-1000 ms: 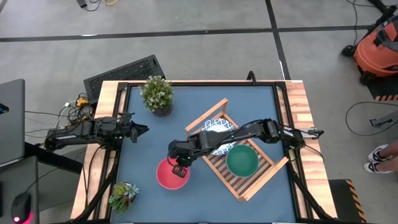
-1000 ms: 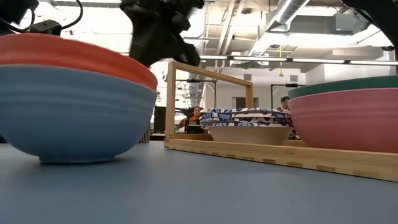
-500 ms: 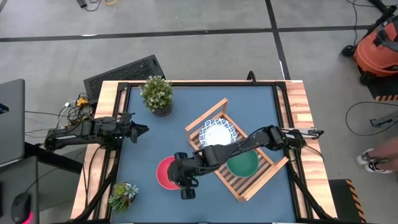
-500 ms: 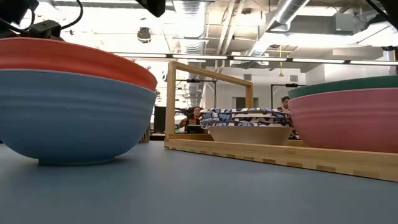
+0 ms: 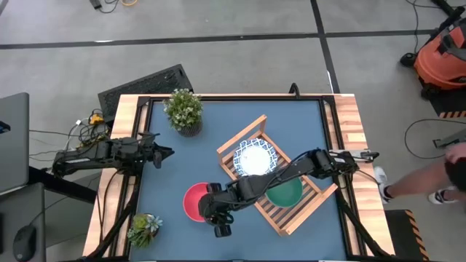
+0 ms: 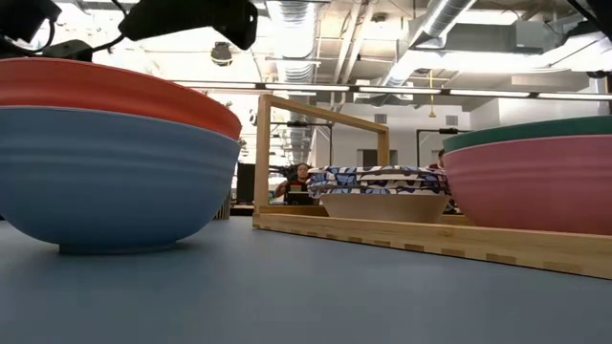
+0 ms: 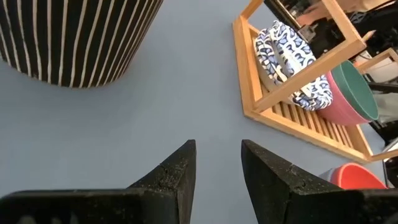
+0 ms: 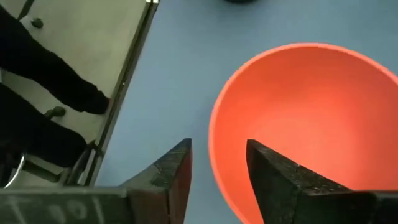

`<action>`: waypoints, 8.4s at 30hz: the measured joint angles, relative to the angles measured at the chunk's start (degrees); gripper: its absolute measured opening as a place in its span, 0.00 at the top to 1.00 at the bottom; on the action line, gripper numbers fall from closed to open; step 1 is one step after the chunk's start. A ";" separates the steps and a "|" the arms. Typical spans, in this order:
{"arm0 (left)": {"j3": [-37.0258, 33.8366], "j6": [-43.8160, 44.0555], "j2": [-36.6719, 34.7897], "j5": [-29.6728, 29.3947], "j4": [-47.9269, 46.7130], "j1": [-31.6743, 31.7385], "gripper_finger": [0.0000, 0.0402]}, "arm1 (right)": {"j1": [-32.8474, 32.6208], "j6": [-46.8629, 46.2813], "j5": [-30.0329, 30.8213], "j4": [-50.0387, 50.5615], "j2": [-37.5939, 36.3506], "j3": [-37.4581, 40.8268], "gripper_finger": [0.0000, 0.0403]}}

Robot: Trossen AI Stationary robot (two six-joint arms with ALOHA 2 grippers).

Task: Place and stack bowls onto a shelf
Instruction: Stack the orange bowl on the top of the green bowl on the shelf, then stack the blue bowl on the top of the orange bowl on the shelf

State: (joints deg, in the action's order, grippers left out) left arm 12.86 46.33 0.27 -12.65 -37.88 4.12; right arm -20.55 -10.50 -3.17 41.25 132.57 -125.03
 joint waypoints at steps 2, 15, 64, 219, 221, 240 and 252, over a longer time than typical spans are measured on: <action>0.00 0.04 -0.01 0.01 -0.54 -0.01 0.72 | -0.01 -0.03 0.19 -0.46 -0.08 0.56 0.55; 0.00 -0.02 0.00 -0.75 -0.49 0.00 0.72 | 0.12 0.94 0.20 -4.19 -0.07 4.55 0.58; -0.04 0.98 -0.01 -1.68 -0.60 0.00 0.72 | 1.63 1.55 -7.55 -6.18 3.89 2.72 0.64; -0.02 0.68 0.81 -2.64 -1.80 0.00 0.72 | 1.37 0.45 6.91 -0.86 -4.91 5.73 0.94; -0.02 0.68 0.81 -2.60 -1.77 -0.01 0.72 | 1.25 -2.56 11.73 2.84 -8.08 5.19 0.94; -0.02 0.77 0.81 -2.84 -1.67 0.00 0.72 | -7.06 -61.16 28.59 46.29 -18.98 7.38 0.94; -0.02 1.38 0.81 -3.08 -1.69 0.00 0.72 | -10.33 -76.94 24.89 46.75 -18.95 12.10 0.94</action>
State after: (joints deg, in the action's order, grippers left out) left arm 12.84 47.71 1.08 -15.73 -39.57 4.12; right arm -30.87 -87.44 21.72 88.00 113.62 -112.93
